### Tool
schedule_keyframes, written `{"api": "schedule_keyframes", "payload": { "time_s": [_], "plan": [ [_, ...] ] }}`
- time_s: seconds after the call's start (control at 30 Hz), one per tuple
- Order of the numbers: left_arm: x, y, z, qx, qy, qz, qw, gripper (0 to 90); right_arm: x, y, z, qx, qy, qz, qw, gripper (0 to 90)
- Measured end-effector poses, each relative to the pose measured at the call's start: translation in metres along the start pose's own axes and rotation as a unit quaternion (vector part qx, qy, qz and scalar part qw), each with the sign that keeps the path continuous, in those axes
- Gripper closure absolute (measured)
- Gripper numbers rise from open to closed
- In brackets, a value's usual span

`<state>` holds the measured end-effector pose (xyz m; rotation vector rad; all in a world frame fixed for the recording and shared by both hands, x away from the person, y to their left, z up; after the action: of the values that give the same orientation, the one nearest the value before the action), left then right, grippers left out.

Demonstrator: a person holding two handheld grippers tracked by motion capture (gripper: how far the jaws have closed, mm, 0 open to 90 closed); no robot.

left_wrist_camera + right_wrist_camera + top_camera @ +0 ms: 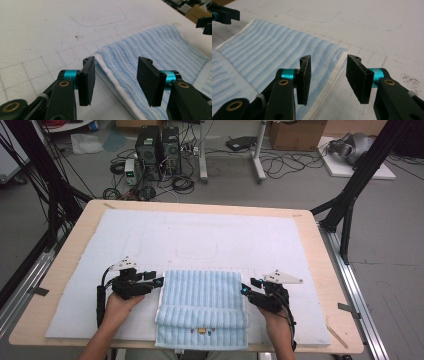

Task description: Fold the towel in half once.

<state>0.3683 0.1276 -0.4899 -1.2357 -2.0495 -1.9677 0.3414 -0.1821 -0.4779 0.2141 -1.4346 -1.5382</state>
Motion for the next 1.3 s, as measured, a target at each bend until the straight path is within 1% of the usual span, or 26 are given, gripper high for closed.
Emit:
{"api": "schedule_keyframes", "payload": {
  "time_s": [0.03,0.07,0.17,0.2,0.23,0.27,0.33,0.37,0.43,0.47,0.5,0.53,0.6,0.63,0.67,0.7,0.8,0.87,0.97,1.0,1.03,1.1,1.17,1.23,1.3],
  "plan": [
    [-0.002,-0.001,0.000,0.000,0.001,0.004,1.0000,49.5,-0.001,0.000,-0.002,0.001,-0.001,0.003,1.0000,54.9],
    [-0.004,-0.002,-0.001,0.001,0.001,0.007,1.0000,50.1,-0.003,-0.001,-0.004,-0.003,0.000,0.008,1.0000,55.1],
    [-0.007,-0.003,-0.003,0.000,-0.007,0.013,0.9999,52.5,-0.008,-0.003,-0.009,-0.006,-0.003,0.018,0.9998,56.3],
    [-0.008,-0.004,-0.005,0.002,-0.011,0.015,0.9998,54.5,-0.010,-0.005,-0.010,-0.016,0.001,0.023,0.9996,56.7],
    [-0.009,-0.005,-0.006,-0.001,-0.014,0.018,0.9997,56.0,-0.013,-0.005,-0.010,-0.017,0.005,0.027,0.9995,56.6],
    [-0.011,-0.005,-0.007,0.001,-0.015,0.023,0.9996,57.6,-0.015,-0.007,-0.010,-0.020,0.005,0.034,0.9992,56.7],
    [-0.014,-0.007,-0.009,0.002,-0.016,0.029,0.9995,60.1,-0.020,-0.009,-0.010,-0.018,0.009,0.047,0.9987,56.6],
    [-0.015,-0.009,-0.010,-0.002,-0.015,0.034,0.9993,62.6,-0.021,-0.011,-0.010,-0.017,0.007,0.052,0.9985,56.6],
    [-0.016,-0.009,-0.011,-0.005,-0.016,0.035,0.9992,66.7,-0.024,-0.014,-0.009,-0.017,0.006,0.063,0.9978,56.9],
    [-0.015,-0.010,-0.013,-0.010,-0.018,0.033,0.9993,71.7,-0.025,-0.016,-0.008,-0.020,0.008,0.067,0.9975,57.9],
    [-0.015,-0.010,-0.015,-0.014,-0.019,0.034,0.9991,74.2,-0.027,-0.017,-0.007,-0.018,0.009,0.071,0.9973,59.1],
    [-0.015,-0.011,-0.016,-0.016,-0.022,0.034,0.9990,77.2,-0.027,-0.019,-0.008,-0.020,0.003,0.077,0.9968,60.0],
    [-0.016,-0.012,-0.017,-0.025,-0.024,0.035,0.9988,84.0,-0.028,-0.021,-0.009,-0.024,0.002,0.079,0.9966,63.1],
    [-0.015,-0.011,-0.018,-0.025,-0.025,0.034,0.9988,86.0,-0.028,-0.021,-0.010,-0.026,0.000,0.079,0.9965,63.4],
    [-0.015,-0.011,-0.018,-0.027,-0.025,0.032,0.9988,87.3,-0.029,-0.022,-0.010,-0.029,0.001,0.079,0.9965,66.7],
    [-0.015,-0.011,-0.017,-0.025,-0.026,0.030,0.9989,87.8,-0.029,-0.022,-0.009,-0.028,0.007,0.080,0.9964,72.2],
    [-0.012,-0.007,-0.018,-0.019,-0.038,0.019,0.9989,88.4,-0.028,-0.019,-0.007,-0.004,-0.001,0.081,0.9967,84.8],
    [-0.009,-0.001,-0.019,-0.004,-0.049,0.000,0.9988,88.4,-0.028,-0.019,-0.007,0.005,-0.003,0.080,0.9968,86.1],
    [-0.007,0.006,-0.018,0.018,-0.059,-0.013,0.9980,88.5,-0.027,-0.014,-0.006,0.018,-0.010,0.073,0.9971,86.7],
    [-0.007,0.008,-0.016,0.020,-0.059,-0.015,0.9979,88.6,-0.026,-0.011,-0.006,0.017,-0.011,0.067,0.9975,86.8],
    [-0.007,0.009,-0.015,0.028,-0.061,-0.016,0.9976,88.7,-0.026,-0.009,-0.006,0.014,-0.008,0.063,0.9979,86.7],
    [-0.007,0.011,-0.014,0.034,-0.060,-0.017,0.9975,88.7,-0.026,-0.007,-0.007,0.004,-0.006,0.062,0.9980,85.0],
    [-0.007,0.011,-0.015,0.032,-0.062,-0.014,0.9975,88.7,-0.026,-0.009,-0.010,-0.005,-0.009,0.066,0.9978,78.6],
    [-0.007,0.010,-0.016,0.028,-0.061,-0.012,0.9976,88.6,-0.025,-0.011,-0.011,-0.009,-0.009,0.066,0.9977,75.8],
    [-0.007,0.010,-0.016,0.026,-0.062,-0.013,0.9977,88.7,-0.025,-0.012,-0.011,-0.007,-0.008,0.067,0.9977,75.9]
  ]
}}
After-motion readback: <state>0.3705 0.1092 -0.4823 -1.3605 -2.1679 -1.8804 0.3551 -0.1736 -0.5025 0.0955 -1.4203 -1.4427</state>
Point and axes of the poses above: each handheld gripper's, and its own axes: x roughly backward along the jaws, y roughly out of its top, z roughly to its left, the point moved 10 cm from there along -x, roughly forward along the jaws, and after that the axes turned 14 degrees about y, right-handed, at the moved point
